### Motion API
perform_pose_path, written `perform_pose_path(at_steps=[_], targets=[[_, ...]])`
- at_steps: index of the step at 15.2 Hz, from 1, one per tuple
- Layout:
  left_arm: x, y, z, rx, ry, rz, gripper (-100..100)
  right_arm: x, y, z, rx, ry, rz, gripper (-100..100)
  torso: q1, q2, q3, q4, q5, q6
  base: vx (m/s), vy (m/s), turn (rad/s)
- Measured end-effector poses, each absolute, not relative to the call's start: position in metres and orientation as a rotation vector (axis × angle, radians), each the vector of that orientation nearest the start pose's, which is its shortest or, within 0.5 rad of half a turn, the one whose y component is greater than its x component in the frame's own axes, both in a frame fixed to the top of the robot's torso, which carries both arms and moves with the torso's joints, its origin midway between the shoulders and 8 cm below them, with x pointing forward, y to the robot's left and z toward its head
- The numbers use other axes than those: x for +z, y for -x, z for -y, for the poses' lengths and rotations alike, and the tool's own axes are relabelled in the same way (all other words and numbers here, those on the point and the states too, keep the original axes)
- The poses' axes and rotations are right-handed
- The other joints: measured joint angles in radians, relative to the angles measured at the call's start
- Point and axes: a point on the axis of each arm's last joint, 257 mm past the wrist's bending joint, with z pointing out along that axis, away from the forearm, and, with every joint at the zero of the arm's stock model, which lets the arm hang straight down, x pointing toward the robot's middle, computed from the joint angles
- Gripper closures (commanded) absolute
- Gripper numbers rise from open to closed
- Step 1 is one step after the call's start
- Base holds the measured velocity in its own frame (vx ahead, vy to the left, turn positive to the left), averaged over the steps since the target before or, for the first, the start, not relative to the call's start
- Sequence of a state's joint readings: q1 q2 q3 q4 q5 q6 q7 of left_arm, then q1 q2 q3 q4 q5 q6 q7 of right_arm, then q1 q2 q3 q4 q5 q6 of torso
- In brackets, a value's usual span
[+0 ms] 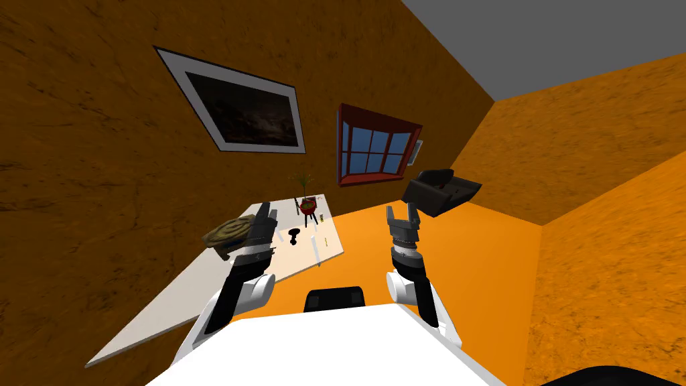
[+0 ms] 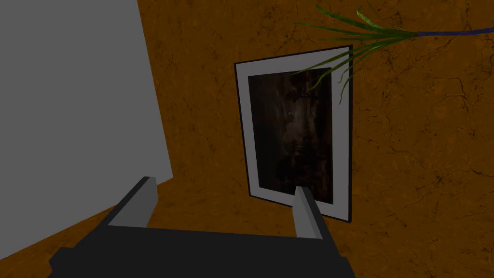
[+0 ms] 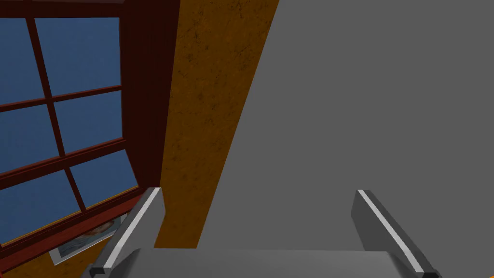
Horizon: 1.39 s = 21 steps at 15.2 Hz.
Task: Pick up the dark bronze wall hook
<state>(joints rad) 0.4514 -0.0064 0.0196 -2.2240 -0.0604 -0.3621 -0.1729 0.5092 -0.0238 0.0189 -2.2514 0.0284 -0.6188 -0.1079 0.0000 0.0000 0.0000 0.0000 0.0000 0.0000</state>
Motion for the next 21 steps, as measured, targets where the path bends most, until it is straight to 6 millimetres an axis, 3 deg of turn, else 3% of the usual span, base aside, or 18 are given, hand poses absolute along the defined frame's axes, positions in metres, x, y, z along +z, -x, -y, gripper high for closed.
perform_pose_path(at_steps=[6,21], targets=[[-0.034,-0.391,-0.288,-1.023,0.612,-0.892,-100,0.03,-0.33,0.265,1.424,-0.597,-0.569,0,0.003,0.01,0.005,0.002,0.001,0.0,-0.125,0.02,-0.006],[-0.135,-0.425,-0.348,-0.866,0.684,-1.097,-100,0.03,-0.33,0.265,1.424,-0.597,-0.569,0,0.006,0.005,0.003,0.001,0.001,0.0,-0.088,0.068,-0.064]])
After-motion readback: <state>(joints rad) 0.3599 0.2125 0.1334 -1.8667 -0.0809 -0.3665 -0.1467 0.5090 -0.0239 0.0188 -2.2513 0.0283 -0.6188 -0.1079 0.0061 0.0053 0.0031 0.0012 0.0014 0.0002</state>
